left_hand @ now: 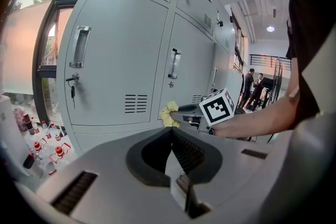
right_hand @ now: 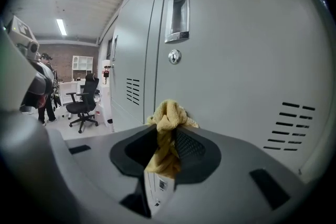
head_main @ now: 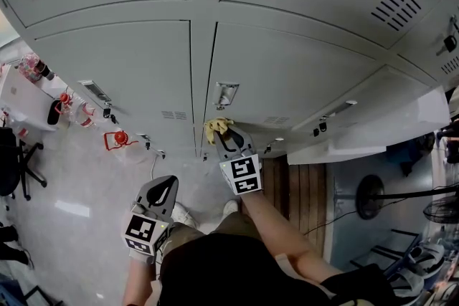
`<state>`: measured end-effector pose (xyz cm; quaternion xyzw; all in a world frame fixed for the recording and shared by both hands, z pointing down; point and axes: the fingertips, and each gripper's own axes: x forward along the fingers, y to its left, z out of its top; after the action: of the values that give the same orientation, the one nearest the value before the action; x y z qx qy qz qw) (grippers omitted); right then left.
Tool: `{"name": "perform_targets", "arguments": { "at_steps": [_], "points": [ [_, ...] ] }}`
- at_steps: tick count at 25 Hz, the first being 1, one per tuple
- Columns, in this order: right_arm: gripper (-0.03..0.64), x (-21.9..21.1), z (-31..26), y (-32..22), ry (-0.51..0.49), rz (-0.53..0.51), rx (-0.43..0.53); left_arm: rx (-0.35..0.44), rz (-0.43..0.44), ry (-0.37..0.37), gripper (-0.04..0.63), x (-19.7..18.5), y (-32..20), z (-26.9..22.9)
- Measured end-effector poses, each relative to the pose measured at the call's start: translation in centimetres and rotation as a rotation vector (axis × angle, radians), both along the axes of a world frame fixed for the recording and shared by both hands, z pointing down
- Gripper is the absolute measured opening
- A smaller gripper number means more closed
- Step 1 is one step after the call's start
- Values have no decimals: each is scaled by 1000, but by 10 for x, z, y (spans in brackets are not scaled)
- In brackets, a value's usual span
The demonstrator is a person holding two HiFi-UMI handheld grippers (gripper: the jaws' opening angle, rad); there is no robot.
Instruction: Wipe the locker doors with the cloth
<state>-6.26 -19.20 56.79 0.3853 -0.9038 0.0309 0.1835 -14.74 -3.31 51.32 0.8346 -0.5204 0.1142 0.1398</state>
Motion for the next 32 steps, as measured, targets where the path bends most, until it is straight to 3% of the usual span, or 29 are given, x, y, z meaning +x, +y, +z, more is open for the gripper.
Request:
{"name": "perform_targets", "arguments": {
  "at_steps": [12, 32],
  "points": [
    [110, 19, -18, -3, -39, 48, -5, 4, 47, 10, 9, 19, -7, 1],
    [91, 30, -126, -1, -168, 84, 164, 61, 116, 8, 9, 32, -18, -19]
  ]
}}
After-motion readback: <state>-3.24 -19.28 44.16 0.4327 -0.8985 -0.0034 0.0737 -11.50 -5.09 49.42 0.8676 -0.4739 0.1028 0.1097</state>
